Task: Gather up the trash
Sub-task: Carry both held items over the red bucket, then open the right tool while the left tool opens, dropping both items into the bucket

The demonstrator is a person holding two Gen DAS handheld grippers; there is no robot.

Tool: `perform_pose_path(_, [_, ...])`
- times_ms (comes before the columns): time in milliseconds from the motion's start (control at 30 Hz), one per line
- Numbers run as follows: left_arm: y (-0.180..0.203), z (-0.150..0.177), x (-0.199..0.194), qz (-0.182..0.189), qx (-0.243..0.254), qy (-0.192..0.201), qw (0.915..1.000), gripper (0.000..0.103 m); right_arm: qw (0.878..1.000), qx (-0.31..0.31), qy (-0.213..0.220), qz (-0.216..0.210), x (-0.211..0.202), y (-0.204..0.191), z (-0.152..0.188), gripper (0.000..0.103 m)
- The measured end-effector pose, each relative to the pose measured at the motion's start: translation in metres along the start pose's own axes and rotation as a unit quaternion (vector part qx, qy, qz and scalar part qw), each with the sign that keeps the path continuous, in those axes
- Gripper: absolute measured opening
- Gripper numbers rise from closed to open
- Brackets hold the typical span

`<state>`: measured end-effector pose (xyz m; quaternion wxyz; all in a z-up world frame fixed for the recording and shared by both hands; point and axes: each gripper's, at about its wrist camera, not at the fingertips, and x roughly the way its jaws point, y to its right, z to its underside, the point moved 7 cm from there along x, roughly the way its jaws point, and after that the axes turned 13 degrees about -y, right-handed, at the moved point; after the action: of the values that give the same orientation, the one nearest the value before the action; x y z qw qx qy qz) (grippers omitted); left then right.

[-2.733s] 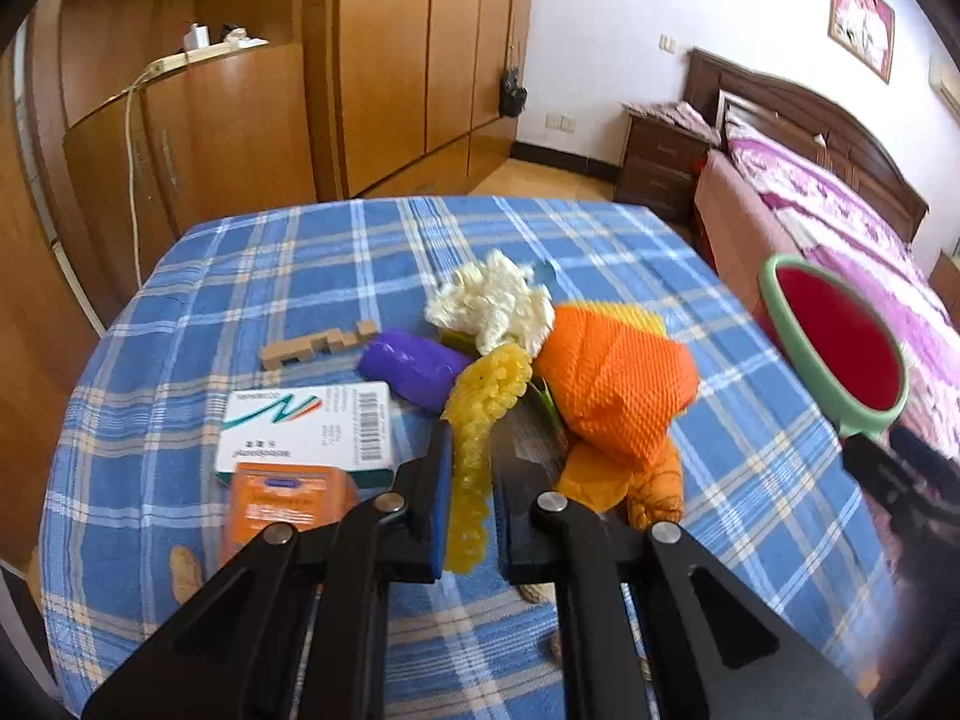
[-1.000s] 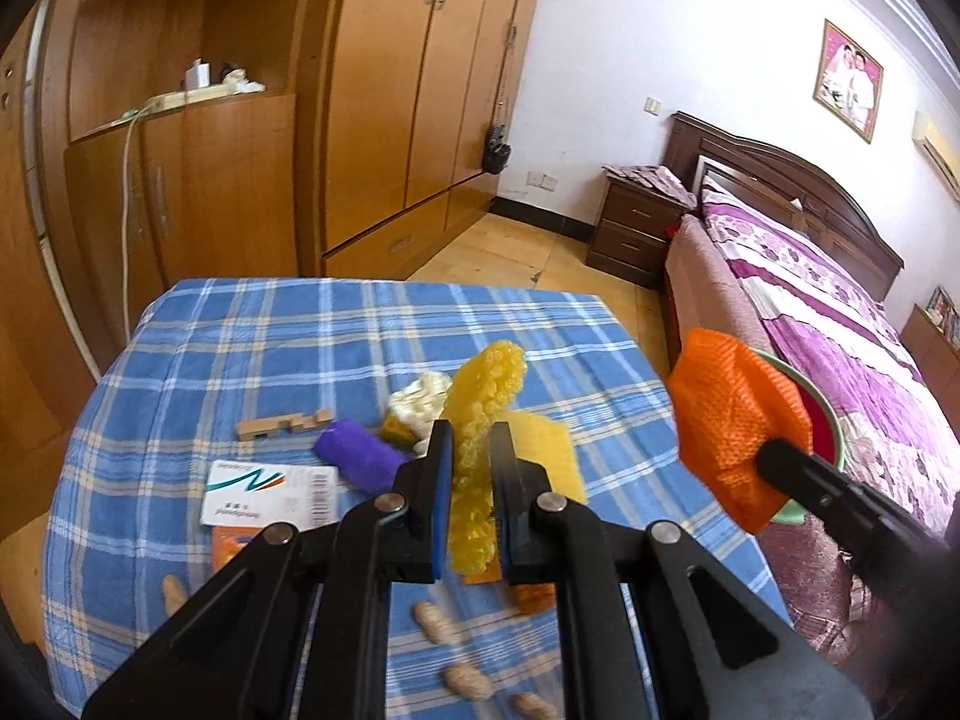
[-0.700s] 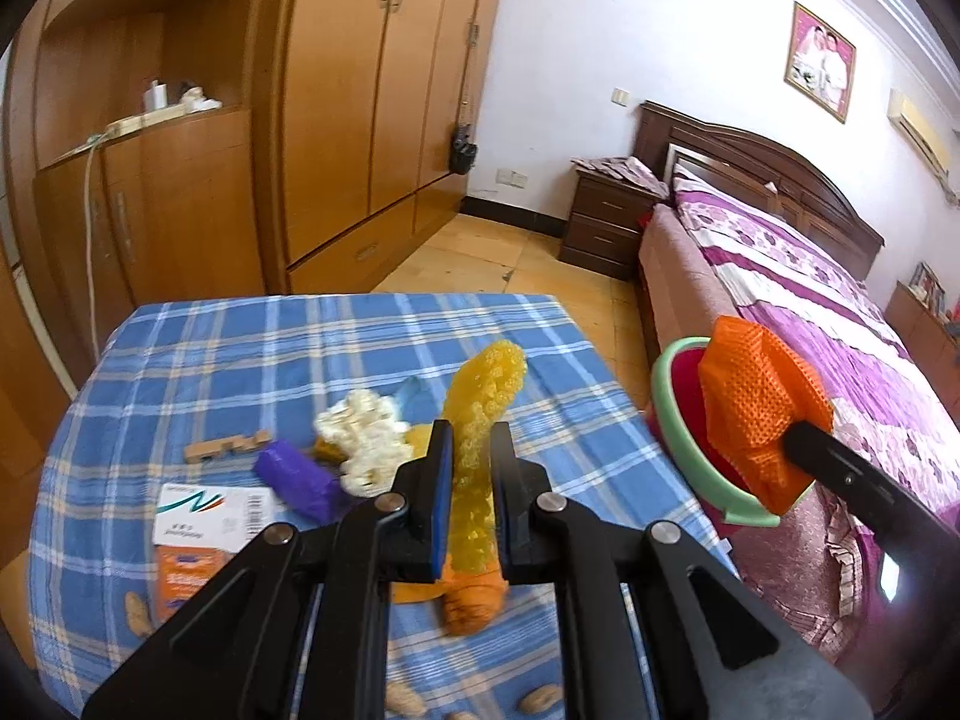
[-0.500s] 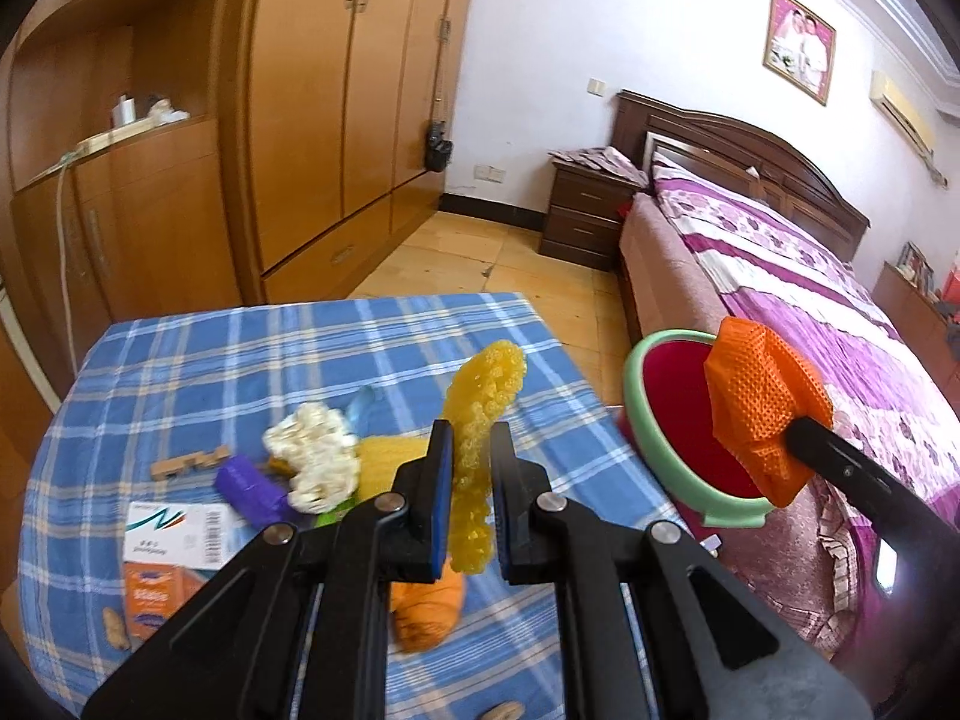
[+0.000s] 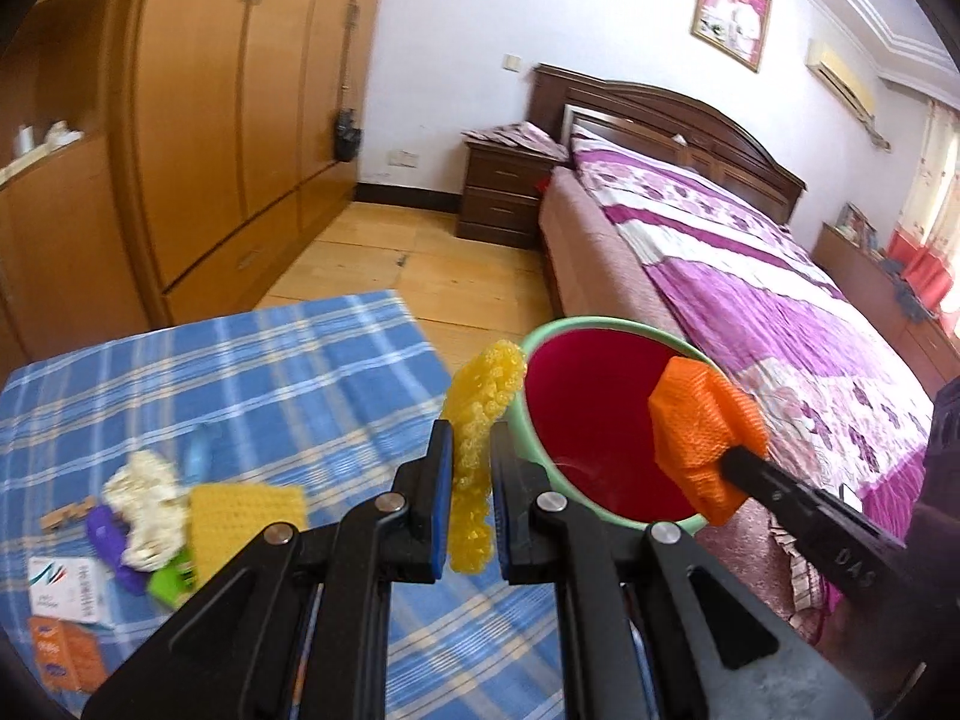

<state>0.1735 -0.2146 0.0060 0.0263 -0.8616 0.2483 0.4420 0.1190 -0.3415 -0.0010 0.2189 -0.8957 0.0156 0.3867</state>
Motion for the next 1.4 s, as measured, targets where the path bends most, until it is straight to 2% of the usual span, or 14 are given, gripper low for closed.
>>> perform_pose_path(167, [0.03, -0.011, 0.024, 0.024, 0.024, -0.008, 0.9994, 0.011, 1.0, 0.013, -0.002, 0.028, 0.008, 0.022, -0.004, 0.011])
perform_pose_path(500, [0.069, -0.019, 0.073, 0.052, 0.06, -0.039, 0.9961, 0.011, 0.997, 0.052, -0.012, 0.048, 0.021, 0.067, -0.005, 0.014])
perform_pose_path(600, [0.072, -0.019, 0.079, 0.052, 0.063, -0.045, 0.9956, 0.02, 0.997, 0.063, -0.014, 0.048, 0.024, 0.075, -0.006, 0.016])
perform_pose_path(667, [0.072, -0.019, 0.082, 0.051, 0.06, -0.047, 0.9958, 0.035, 0.996, 0.071, -0.015, 0.046, 0.025, 0.079, -0.006, 0.025])
perform_pose_path(733, [0.071, -0.02, 0.084, 0.048, 0.056, -0.047, 0.9962, 0.038, 0.996, 0.078, -0.015, 0.044, 0.026, 0.084, -0.006, 0.028])
perform_pose_path(1000, [0.062, -0.018, 0.081, 0.035, 0.043, -0.05, 0.9972, 0.039, 0.996, 0.081, -0.017, 0.04, 0.025, 0.084, -0.004, 0.03])
perform_pose_path(1133, [0.056, -0.015, 0.074, 0.031, 0.039, -0.05, 0.9975, 0.04, 0.996, 0.078, -0.014, 0.041, 0.022, 0.078, -0.003, 0.043])
perform_pose_path(1200, [0.051, -0.012, 0.069, 0.028, 0.036, -0.048, 0.9978, 0.041, 0.996, 0.077, -0.013, 0.042, 0.019, 0.074, -0.002, 0.043])
perform_pose_path(1267, [0.046, -0.009, 0.065, 0.025, 0.031, -0.048, 0.998, 0.046, 0.996, 0.074, -0.013, 0.044, 0.018, 0.07, 0.0, 0.045])
perform_pose_path(1333, [0.039, -0.005, 0.06, 0.022, 0.026, -0.05, 0.9982, 0.048, 0.997, 0.069, -0.013, 0.044, 0.015, 0.063, 0.001, 0.053])
perform_pose_path(1400, [0.033, -0.001, 0.055, 0.017, 0.021, -0.052, 0.9983, 0.049, 0.997, 0.066, -0.01, 0.043, 0.012, 0.058, 0.003, 0.056])
